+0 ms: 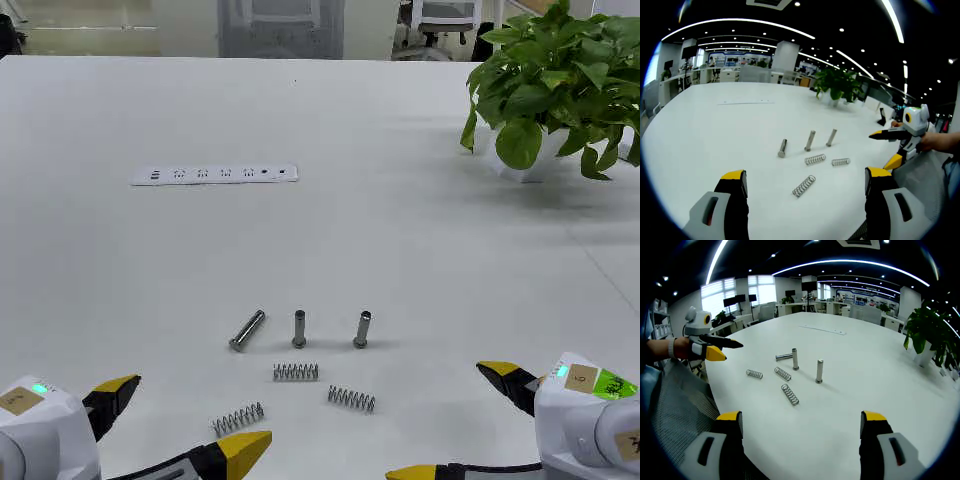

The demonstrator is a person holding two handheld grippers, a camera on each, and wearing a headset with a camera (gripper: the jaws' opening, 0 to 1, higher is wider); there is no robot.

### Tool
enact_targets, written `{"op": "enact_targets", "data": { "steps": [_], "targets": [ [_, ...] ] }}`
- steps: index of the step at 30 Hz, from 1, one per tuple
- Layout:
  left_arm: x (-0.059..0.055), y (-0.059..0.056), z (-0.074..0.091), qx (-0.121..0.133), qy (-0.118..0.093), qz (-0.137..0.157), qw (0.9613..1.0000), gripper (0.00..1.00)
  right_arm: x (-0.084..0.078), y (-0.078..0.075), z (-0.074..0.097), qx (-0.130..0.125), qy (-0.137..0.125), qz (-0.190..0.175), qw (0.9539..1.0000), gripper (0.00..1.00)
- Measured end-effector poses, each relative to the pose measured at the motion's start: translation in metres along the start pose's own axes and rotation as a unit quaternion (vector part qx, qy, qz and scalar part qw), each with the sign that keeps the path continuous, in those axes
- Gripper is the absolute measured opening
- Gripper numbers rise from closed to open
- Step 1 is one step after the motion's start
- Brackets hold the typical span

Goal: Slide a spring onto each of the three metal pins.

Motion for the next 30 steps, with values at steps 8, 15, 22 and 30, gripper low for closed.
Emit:
{"op": "enact_targets", "data": {
  "steps": [8,15,22,30],
  "targets": [
    [-0.0007,-0.0012,-0.0005,-0.002,0.003,-0.002,1.0000,1.00,0.0011,0.0014,-0.0003,0.001,0.000,0.001,1.0000,0.99],
    [-0.0008,0.0009,0.0003,0.000,0.001,-0.002,1.0000,1.00,0.0028,0.0017,0.0006,-0.001,-0.004,0.000,1.0000,0.99],
    [-0.0017,-0.0016,-0.0006,-0.003,0.005,-0.004,1.0000,1.00,0.0039,0.0000,0.0016,-0.004,-0.008,-0.001,1.0000,0.99],
    [-0.0028,-0.0011,-0.0009,-0.006,0.007,-0.006,0.9999,0.98,0.0045,-0.0010,0.0020,-0.006,-0.011,0.000,0.9999,0.99]
  ]
}}
Point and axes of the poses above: the centre of the closed fingertips' face, and the gripper's own axes: z roughly backward along the fingers, y roughly to its left, x roughly out of its top, the point moved 6 cm from there along z, roughly backward along the fingers, and after that the axes turned 3 degrees about -y, right-handed, at the moved point
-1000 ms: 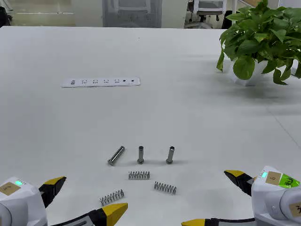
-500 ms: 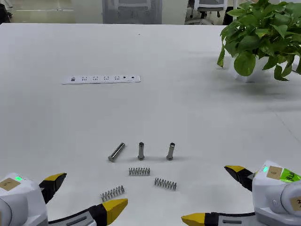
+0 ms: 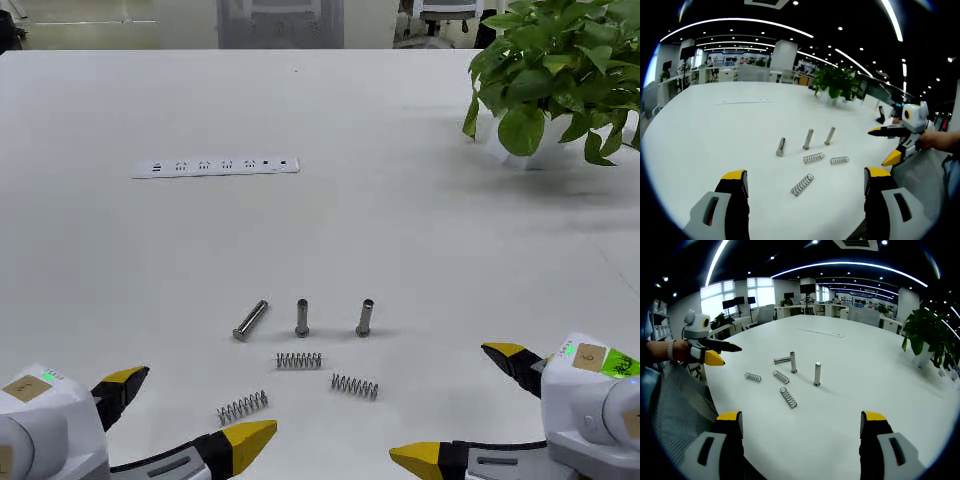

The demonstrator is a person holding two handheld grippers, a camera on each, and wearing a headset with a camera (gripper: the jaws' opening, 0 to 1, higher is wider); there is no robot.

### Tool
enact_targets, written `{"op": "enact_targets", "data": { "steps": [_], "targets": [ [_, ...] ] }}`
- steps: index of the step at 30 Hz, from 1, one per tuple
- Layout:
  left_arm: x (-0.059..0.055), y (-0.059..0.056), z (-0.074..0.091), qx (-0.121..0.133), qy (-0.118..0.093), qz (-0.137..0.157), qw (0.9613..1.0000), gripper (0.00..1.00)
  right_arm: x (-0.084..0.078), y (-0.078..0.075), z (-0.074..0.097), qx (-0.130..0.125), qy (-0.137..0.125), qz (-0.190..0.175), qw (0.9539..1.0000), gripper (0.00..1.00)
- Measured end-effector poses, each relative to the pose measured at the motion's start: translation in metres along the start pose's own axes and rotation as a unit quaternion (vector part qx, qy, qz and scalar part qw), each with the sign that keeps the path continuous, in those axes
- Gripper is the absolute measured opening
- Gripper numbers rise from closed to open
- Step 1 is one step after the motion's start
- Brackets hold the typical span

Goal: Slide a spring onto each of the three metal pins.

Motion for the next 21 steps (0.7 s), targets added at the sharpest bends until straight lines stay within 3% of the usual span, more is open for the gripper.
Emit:
{"op": "enact_targets", "data": {
  "steps": [11,14,17,21],
  "targets": [
    [-0.003,0.003,-0.009,-0.009,0.026,-0.023,0.9994,0.99,0.000,-0.001,0.000,0.000,-0.003,-0.002,1.0000,0.99],
    [0.004,0.009,-0.017,-0.020,0.034,-0.028,0.9988,0.98,0.001,-0.001,0.000,0.000,-0.004,-0.002,1.0000,0.99],
    [0.016,0.008,-0.028,-0.040,0.048,-0.043,0.9971,0.96,0.001,-0.001,0.000,-0.001,-0.005,-0.002,1.0000,0.99],
    [0.032,0.017,-0.042,-0.051,0.059,-0.058,0.9952,0.92,0.002,-0.001,0.000,-0.001,-0.007,-0.002,1.0000,0.99]
  ]
}}
Point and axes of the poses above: the centre of the closed fingertips' face, and the gripper's own axes: z roughly backward along the fingers, y roughly to its left, x roughly out of its top, the point moved 6 cm from there along z, roughly backward along the fingers, and after that the axes turned 3 degrees about -y, right-handed, at the moved point
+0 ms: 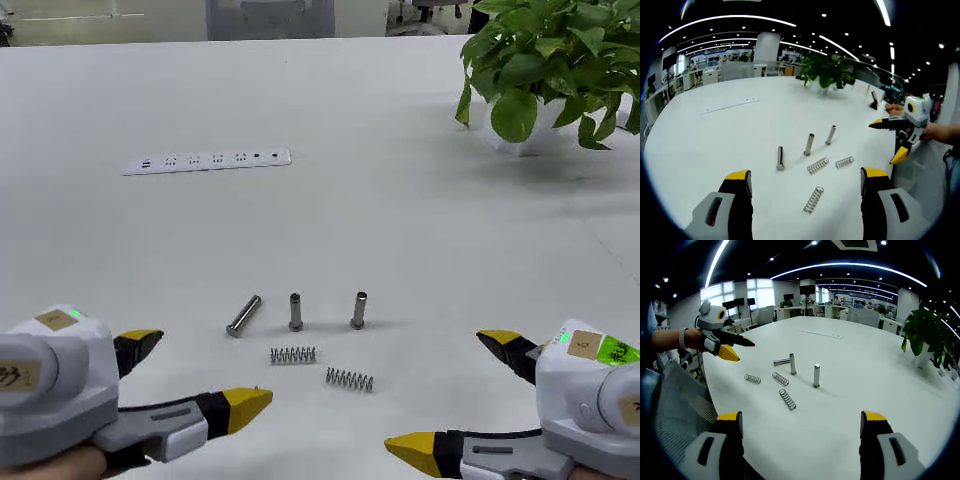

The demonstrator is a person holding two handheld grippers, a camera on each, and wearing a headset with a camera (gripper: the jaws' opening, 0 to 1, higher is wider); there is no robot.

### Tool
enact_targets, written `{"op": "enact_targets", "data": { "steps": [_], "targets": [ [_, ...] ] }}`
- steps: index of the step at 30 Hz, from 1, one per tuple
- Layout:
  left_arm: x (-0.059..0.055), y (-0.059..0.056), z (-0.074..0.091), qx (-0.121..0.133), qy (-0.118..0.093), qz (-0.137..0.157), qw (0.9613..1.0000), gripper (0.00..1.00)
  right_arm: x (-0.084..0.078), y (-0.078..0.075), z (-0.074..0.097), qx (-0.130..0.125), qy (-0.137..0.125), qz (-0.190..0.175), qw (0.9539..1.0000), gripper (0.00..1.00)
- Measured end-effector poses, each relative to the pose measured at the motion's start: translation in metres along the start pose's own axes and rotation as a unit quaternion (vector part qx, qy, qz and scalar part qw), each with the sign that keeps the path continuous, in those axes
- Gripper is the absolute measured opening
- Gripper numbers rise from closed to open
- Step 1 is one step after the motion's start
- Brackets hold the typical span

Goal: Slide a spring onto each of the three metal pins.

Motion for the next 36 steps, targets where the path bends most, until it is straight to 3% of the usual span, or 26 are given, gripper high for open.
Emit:
{"op": "enact_targets", "data": {
  "steps": [5,6,11,13,16,28,36],
  "targets": [
    [0.015,0.011,-0.013,-0.006,0.022,-0.015,0.9996,0.87,0.002,0.001,0.001,-0.001,-0.004,0.001,1.0000,0.99],
    [0.015,0.021,-0.017,-0.010,0.032,-0.017,0.9993,0.86,0.002,0.001,0.001,-0.001,-0.005,0.002,1.0000,0.99],
    [0.021,0.028,-0.029,-0.016,0.075,-0.037,0.9964,0.80,0.003,0.001,0.001,-0.002,-0.007,0.001,1.0000,0.99],
    [0.024,0.030,-0.035,-0.019,0.080,-0.038,0.9959,0.77,0.003,0.000,0.001,-0.003,-0.007,0.000,1.0000,0.99],
    [0.027,0.035,-0.045,-0.026,0.105,-0.044,0.9932,0.70,0.003,-0.001,0.001,-0.004,-0.005,0.000,1.0000,0.99],
    [0.022,0.055,-0.085,-0.034,0.178,-0.040,0.9827,0.44,-0.001,-0.003,0.001,-0.005,-0.001,0.000,1.0000,0.99],
    [0.020,0.058,-0.103,-0.040,0.214,-0.035,0.9754,0.28,-0.002,-0.002,0.000,-0.003,0.004,-0.001,1.0000,0.99]
  ]
}}
Point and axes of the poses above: the centre of the closed fingertips' face, and the gripper's own axes: z roughly backward along the fingers, y roughly to its left, x roughly out of its top, the point moved 6 cm from there along z, roughly backward along the fingers, and after that the axes turned 3 degrees about -y, right-handed, at the moved point
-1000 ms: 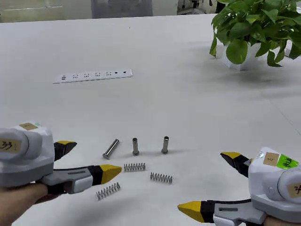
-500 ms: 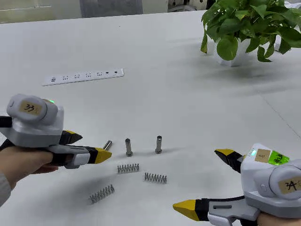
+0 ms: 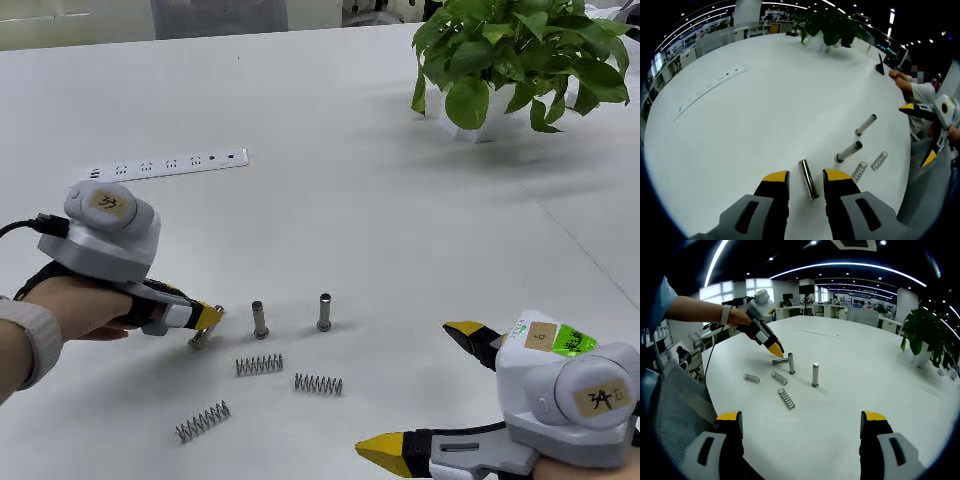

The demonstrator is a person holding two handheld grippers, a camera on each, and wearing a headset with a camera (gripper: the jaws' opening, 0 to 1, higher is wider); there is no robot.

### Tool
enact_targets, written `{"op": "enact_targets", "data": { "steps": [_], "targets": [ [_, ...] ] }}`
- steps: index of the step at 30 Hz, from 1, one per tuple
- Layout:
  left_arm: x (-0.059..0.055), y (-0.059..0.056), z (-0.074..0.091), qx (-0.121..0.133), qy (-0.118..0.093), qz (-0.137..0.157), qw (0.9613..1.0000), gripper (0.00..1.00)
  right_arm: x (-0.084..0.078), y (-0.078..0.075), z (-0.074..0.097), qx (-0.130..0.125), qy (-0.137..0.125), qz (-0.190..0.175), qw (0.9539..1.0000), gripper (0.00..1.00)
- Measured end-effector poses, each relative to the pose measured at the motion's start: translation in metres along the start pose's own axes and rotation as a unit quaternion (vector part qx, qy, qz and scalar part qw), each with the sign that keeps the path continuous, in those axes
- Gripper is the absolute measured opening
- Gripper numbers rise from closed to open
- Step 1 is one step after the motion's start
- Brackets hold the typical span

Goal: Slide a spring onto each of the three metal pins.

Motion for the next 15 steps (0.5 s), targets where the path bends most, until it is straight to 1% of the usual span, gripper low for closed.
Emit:
{"op": "enact_targets", "data": {
  "steps": [2,6,10,12,13,15],
  "targets": [
    [0.001,0.001,-0.003,0.002,0.005,0.004,1.0000,0.27,0.000,0.000,0.000,0.000,0.000,0.000,1.0000,0.99],
    [-0.002,-0.005,-0.005,0.004,0.023,0.018,0.9996,0.23,0.001,0.000,0.000,-0.001,0.000,0.000,1.0000,0.99],
    [-0.003,-0.009,-0.009,0.010,0.038,0.022,0.9990,0.20,0.001,0.001,0.000,0.000,0.001,0.001,1.0000,0.99],
    [-0.003,-0.012,-0.010,0.008,0.040,0.020,0.9990,0.20,0.000,0.001,-0.001,0.000,0.002,0.001,1.0000,0.99],
    [-0.003,-0.012,-0.010,0.011,0.045,0.022,0.9987,0.19,0.000,0.001,-0.001,-0.001,0.003,0.001,1.0000,0.99],
    [-0.002,-0.013,-0.011,0.011,0.045,0.023,0.9987,0.19,0.001,0.001,-0.001,0.000,0.002,0.001,1.0000,0.99]
  ]
}}
Point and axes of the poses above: the centre of the closed fingertips' face, and the gripper's own axes: z roughly backward along the fingers, y roughly to its left, x roughly out of its top, the point moved 6 cm from there along z, roughly backward along the fingers, and after that the axes turned 3 degrees about -y, right-handed, at the moved point
